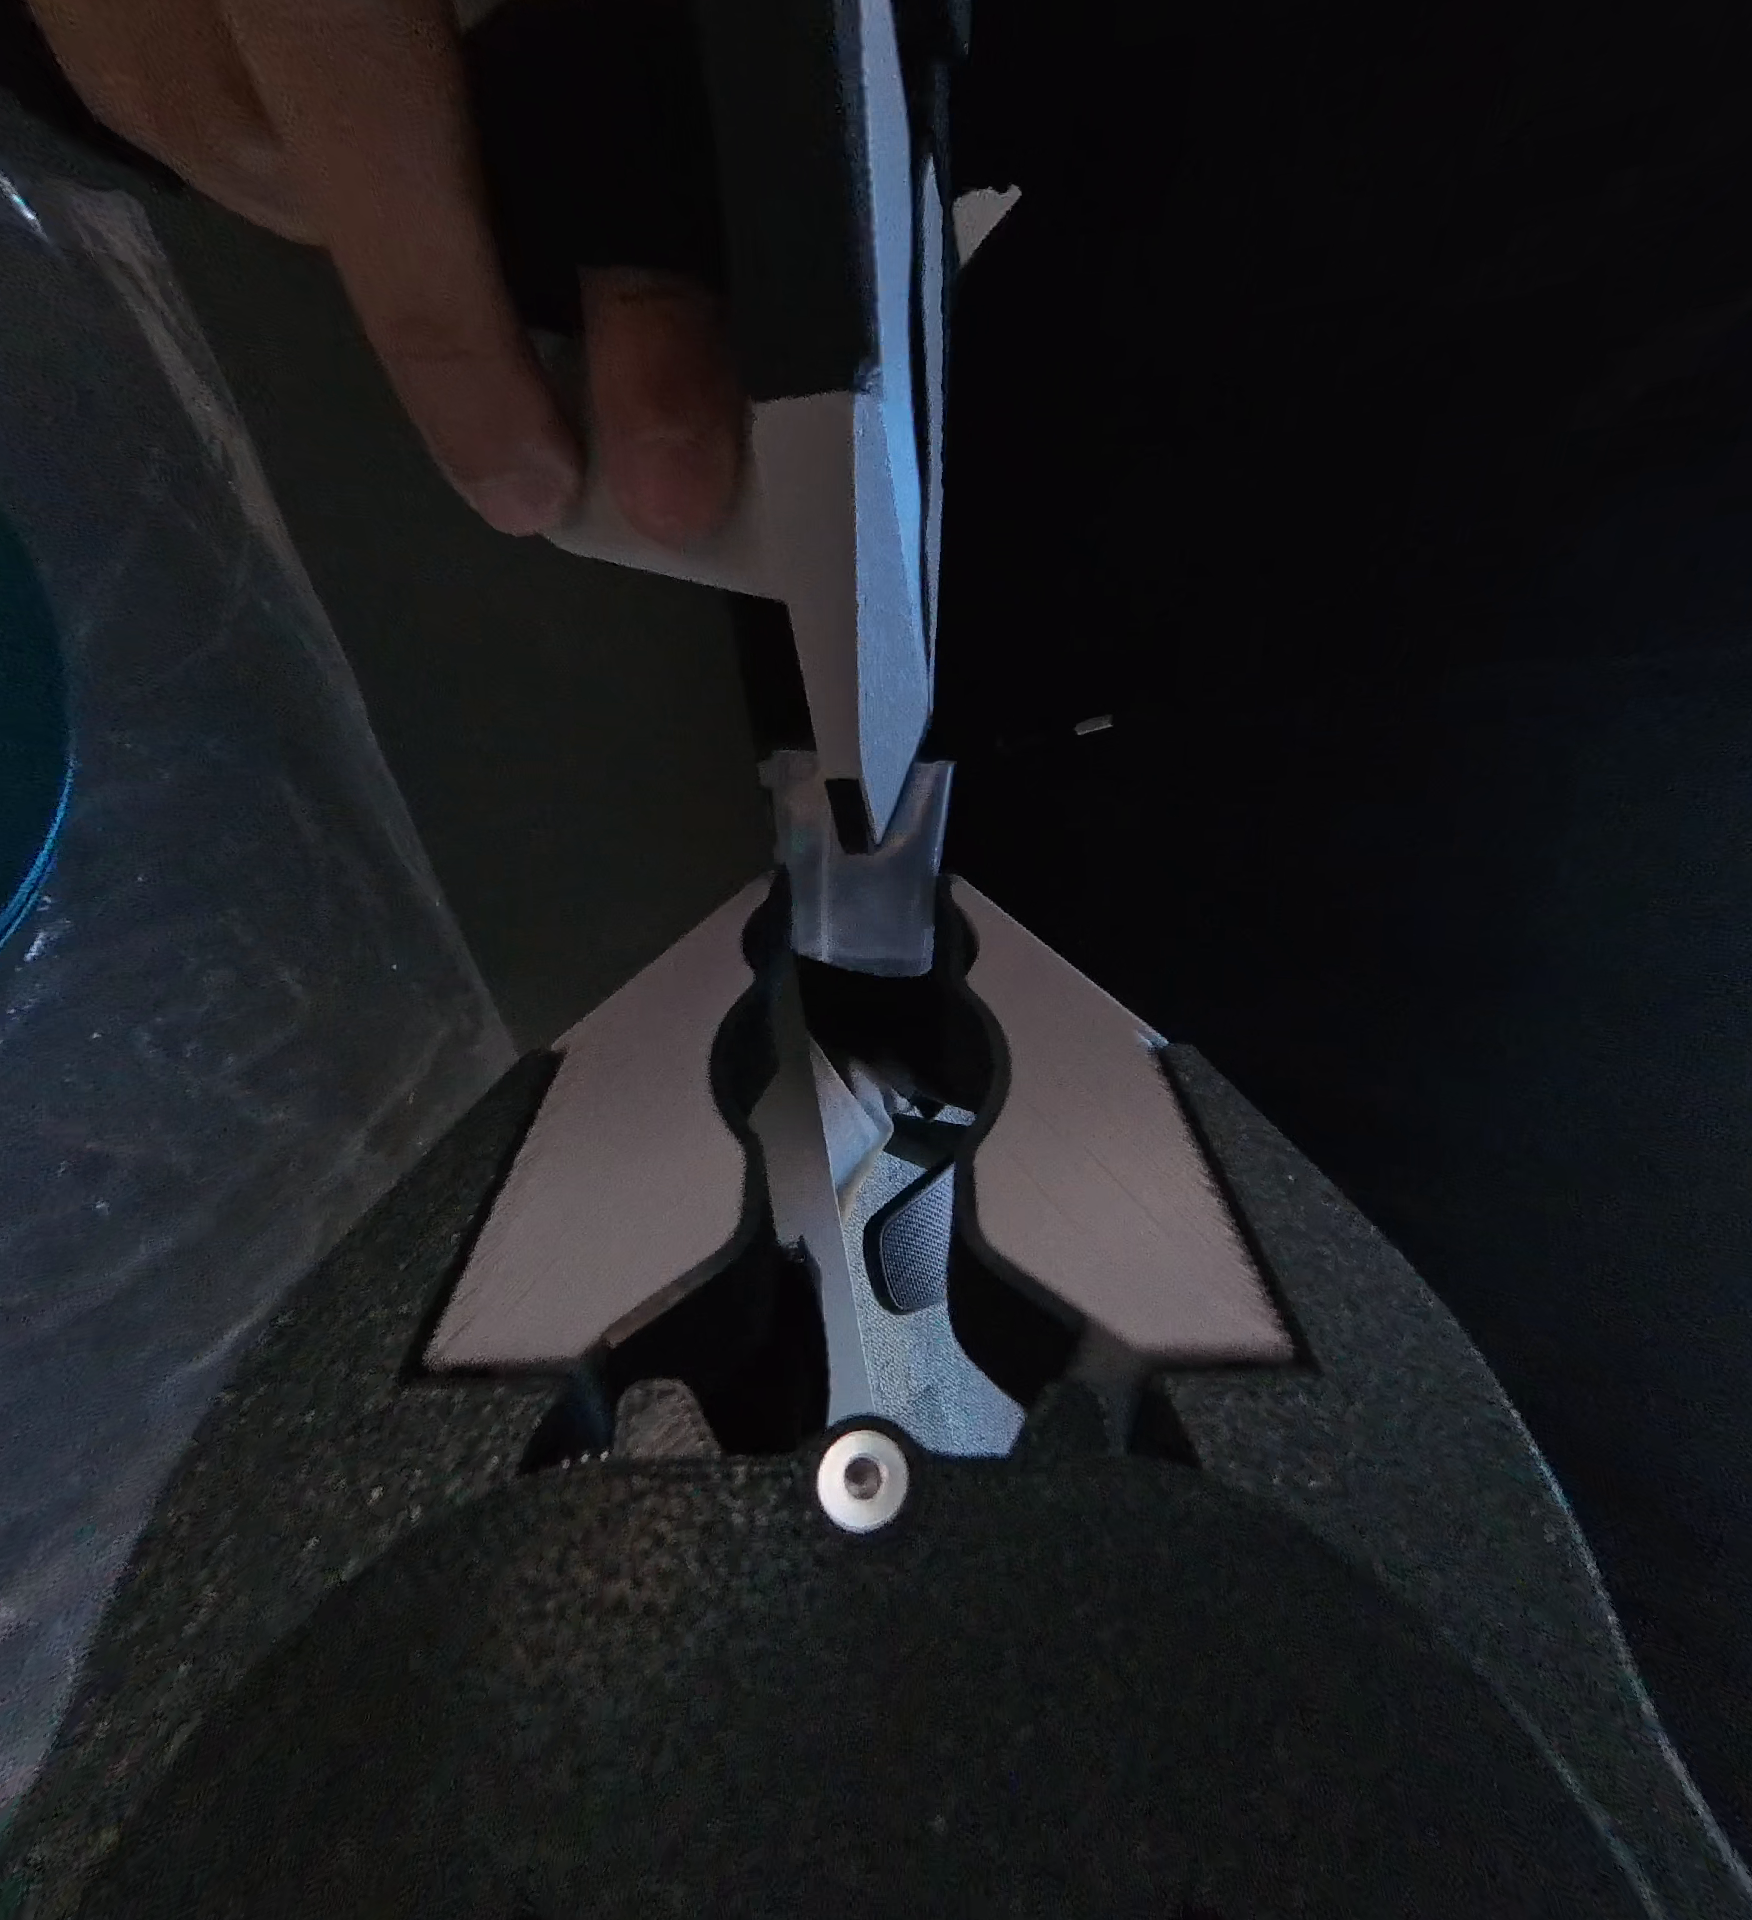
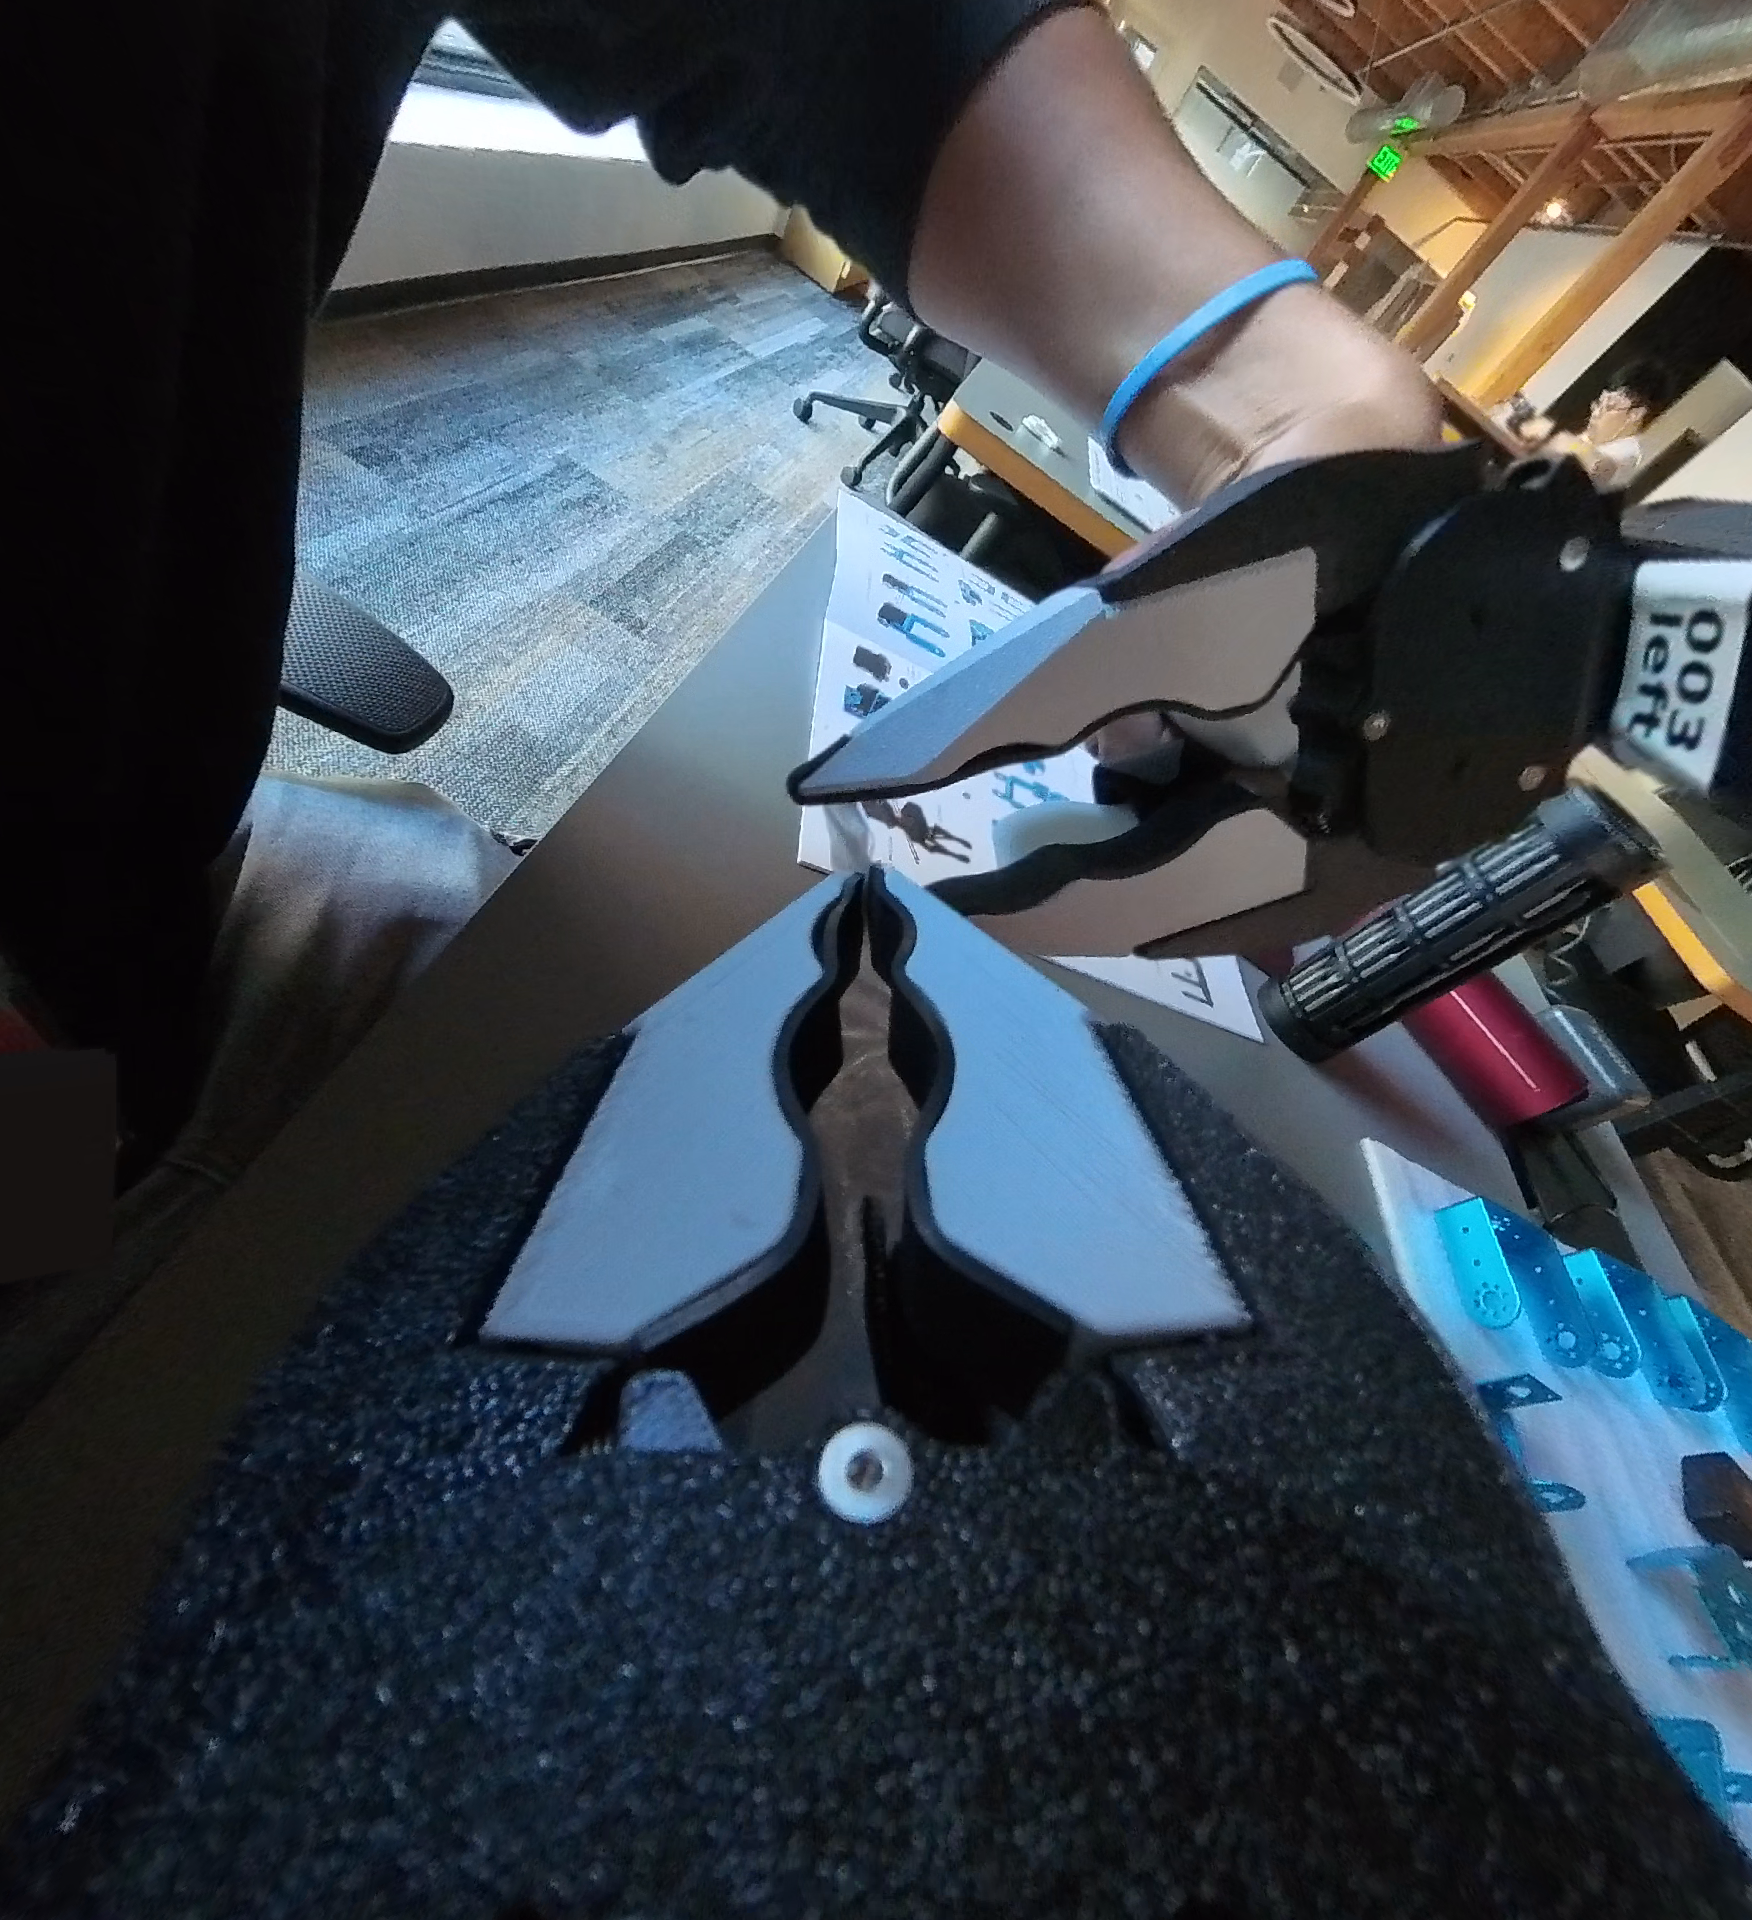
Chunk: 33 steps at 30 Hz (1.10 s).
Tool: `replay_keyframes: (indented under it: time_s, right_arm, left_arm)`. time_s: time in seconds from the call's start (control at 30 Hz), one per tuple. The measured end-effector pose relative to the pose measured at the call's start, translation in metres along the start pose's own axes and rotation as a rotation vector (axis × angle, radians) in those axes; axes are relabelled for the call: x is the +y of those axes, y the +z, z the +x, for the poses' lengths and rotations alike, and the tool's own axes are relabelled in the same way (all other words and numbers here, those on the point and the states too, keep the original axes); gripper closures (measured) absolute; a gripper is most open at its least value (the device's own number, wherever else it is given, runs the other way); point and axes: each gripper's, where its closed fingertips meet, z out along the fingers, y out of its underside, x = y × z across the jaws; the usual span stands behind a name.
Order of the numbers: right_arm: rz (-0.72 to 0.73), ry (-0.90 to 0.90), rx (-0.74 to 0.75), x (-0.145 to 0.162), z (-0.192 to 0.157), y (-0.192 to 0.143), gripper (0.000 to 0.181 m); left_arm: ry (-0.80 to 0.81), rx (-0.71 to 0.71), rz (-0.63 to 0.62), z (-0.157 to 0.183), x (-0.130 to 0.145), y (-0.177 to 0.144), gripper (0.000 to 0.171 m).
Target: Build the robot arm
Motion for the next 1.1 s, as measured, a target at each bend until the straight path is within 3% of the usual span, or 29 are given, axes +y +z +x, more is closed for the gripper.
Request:
replay_keyframes:
  time_s: [0.23,0.4,0.57,0.67,0.77,0.83,0.97,1.1]
  right_arm:
    - [-0.039,0.005,0.011,0.010,0.003,0.001,0.181]
    - [-0.061,0.213,0.008,0.021,0.008,-0.001,0.179]
    - [-0.029,0.536,0.083,0.035,0.026,-0.022,0.135]
    - [0.104,0.761,0.027,0.027,0.022,-0.030,0.128]
    - [0.060,0.875,0.068,0.042,0.023,-0.022,0.136]
    - [0.043,0.917,0.092,0.048,0.024,-0.017,0.140]
    - [0.099,0.907,0.093,0.039,0.028,-0.018,0.169]
    - [0.083,0.856,0.121,0.036,0.030,-0.022,0.180]
  left_arm:
    - [-0.005,-0.022,-0.011,-0.009,0.002,0.006,0.162]
    - [-0.009,-0.102,0.019,-0.025,0.000,0.006,0.169]
    - [-0.013,-0.248,0.087,-0.044,-0.007,-0.004,0.171]
    - [0.007,-0.383,0.086,-0.059,-0.007,-0.008,0.171]
    - [0.039,-0.498,0.077,-0.068,-0.010,-0.011,0.171]
    - [0.075,-0.494,0.084,-0.061,-0.015,-0.008,0.171]
    - [0.117,-0.549,0.071,-0.059,-0.021,-0.010,0.171]
    - [0.141,-0.552,0.081,-0.053,-0.025,-0.009,0.170]
